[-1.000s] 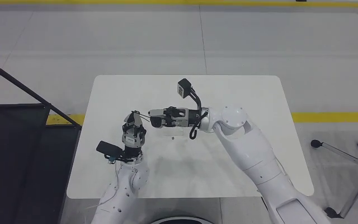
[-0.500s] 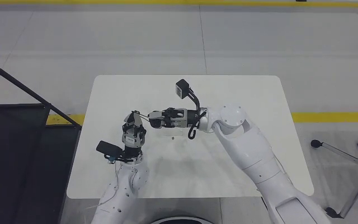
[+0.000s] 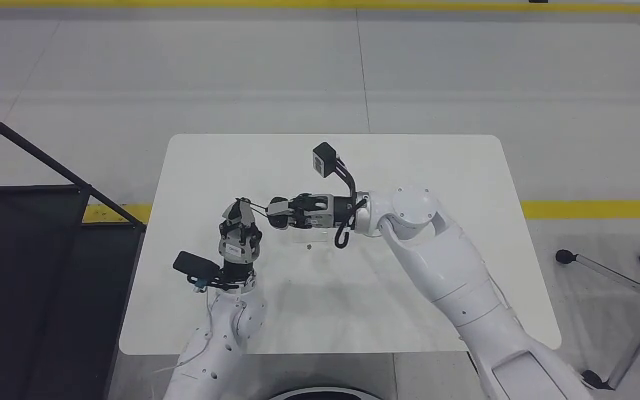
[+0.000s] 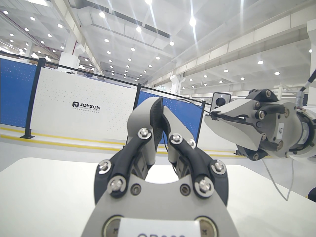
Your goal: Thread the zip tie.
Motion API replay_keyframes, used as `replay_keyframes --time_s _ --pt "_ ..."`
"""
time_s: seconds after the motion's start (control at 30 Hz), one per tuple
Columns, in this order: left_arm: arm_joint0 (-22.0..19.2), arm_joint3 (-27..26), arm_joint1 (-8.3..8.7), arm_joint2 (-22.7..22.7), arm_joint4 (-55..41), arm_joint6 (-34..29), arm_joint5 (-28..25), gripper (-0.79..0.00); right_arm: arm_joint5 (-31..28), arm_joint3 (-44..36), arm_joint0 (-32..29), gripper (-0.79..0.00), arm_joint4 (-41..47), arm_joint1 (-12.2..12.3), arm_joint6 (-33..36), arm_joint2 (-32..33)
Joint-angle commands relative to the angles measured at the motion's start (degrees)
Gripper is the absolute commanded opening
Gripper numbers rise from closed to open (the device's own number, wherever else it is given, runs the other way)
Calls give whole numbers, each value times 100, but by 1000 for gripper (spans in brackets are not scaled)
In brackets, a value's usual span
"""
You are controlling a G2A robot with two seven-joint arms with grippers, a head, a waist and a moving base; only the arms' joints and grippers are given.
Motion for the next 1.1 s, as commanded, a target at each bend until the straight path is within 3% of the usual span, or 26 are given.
replay_keyframes --time_s 0.0,0.67,1.07 --pt "-2 3 1 0 22 9 -1 -785 -7 7 1 -785 0 -2 2 -1" --pt "-66 136 11 23 529 601 294 -785 175 40 49 -785 -246 -4 -104 -30" --pt "-226 463 9 49 1115 849 1030 -785 143 -13 2 -785 -320 17 -49 10"
